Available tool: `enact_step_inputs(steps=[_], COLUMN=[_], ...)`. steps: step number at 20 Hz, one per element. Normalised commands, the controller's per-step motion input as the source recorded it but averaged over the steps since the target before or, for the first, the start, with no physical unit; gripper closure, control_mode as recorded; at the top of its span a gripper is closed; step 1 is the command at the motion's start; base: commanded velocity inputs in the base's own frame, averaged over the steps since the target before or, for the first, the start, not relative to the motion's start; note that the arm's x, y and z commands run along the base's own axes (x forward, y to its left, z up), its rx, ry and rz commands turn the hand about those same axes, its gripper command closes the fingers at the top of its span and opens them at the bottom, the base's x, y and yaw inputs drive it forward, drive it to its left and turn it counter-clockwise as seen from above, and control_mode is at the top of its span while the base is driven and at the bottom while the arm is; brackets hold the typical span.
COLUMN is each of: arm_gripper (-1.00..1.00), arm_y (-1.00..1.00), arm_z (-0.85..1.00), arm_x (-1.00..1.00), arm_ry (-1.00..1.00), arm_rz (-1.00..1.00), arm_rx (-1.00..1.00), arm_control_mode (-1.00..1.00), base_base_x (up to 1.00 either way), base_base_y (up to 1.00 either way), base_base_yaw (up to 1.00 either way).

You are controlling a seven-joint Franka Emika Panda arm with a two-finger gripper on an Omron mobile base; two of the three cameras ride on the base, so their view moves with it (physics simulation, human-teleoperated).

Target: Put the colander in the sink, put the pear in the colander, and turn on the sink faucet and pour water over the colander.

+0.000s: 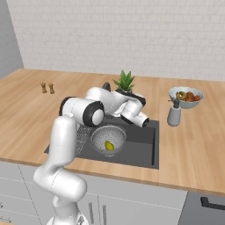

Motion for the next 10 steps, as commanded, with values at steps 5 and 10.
enact_step_inputs(steps=[5,10], arm_gripper=[-1.00,-1.00], arm_y=[0.00,0.00], arm_z=[-0.03,-0.17], arm_x=[0.35,0.41], arm_ry=[0.01,0.04], arm_rz=[-0.05,-0.05], arm_rx=[0.00,0.00], arm_control_mode=[-1.00,-1.00], base_base_x=[0.00,0.00], base_base_y=[0.00,0.00], base_base_yaw=[0.00,0.00])
